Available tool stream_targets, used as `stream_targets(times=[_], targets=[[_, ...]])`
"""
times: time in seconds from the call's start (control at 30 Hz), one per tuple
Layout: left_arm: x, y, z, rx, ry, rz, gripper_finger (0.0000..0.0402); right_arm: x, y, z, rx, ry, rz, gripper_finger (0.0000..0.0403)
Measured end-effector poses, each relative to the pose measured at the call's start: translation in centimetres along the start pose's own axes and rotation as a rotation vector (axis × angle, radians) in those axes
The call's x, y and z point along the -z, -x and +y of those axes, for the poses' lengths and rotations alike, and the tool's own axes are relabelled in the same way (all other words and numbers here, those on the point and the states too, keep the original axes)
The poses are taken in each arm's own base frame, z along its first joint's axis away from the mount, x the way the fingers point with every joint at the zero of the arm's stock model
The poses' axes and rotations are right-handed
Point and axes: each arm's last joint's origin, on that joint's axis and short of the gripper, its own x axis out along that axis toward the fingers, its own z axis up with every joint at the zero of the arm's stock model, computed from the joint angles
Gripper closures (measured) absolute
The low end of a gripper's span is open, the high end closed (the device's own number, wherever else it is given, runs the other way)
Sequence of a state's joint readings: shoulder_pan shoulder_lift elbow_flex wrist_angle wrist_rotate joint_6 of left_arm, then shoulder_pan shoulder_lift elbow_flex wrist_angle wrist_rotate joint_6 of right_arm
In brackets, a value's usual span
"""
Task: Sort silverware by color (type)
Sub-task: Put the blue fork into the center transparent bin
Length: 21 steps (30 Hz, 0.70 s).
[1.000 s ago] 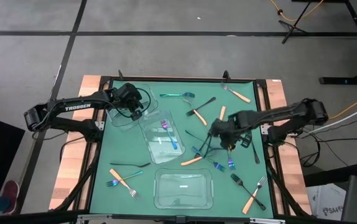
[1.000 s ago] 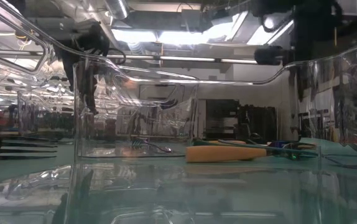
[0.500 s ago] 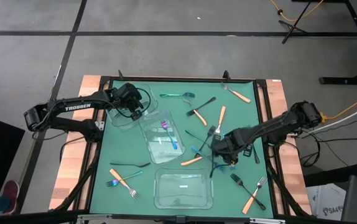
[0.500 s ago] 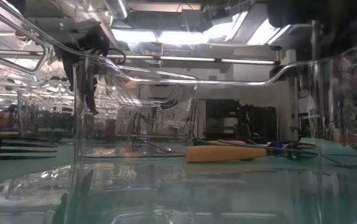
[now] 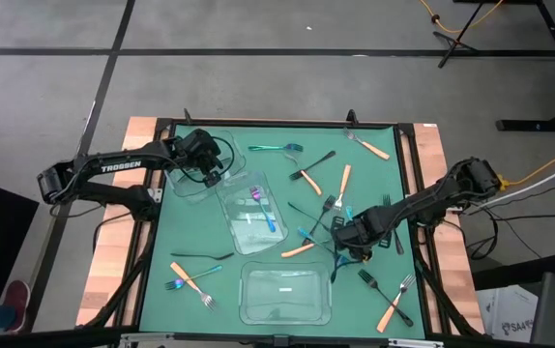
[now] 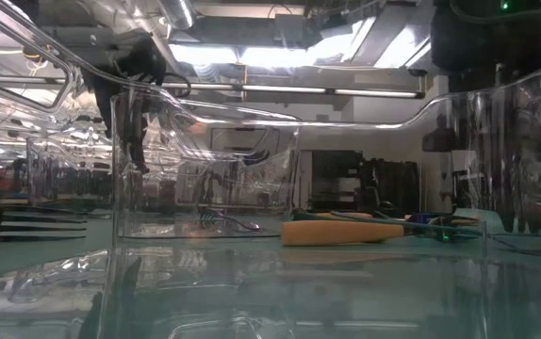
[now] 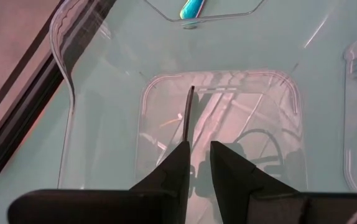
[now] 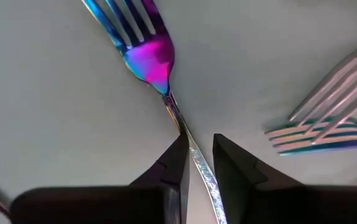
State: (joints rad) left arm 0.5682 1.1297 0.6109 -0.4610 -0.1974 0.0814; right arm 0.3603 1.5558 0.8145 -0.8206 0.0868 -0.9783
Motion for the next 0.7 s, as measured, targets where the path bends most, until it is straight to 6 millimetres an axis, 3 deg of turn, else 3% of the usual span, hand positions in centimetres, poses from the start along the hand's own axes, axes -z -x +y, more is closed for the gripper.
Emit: stream_targets(times=[0.7], targets=[[-0.01,-0.01,0.0,0.0,0.0,-0.001,0.0344,0.34,-0.36,0.54,-0.035,0.005,0.032,0.0339]])
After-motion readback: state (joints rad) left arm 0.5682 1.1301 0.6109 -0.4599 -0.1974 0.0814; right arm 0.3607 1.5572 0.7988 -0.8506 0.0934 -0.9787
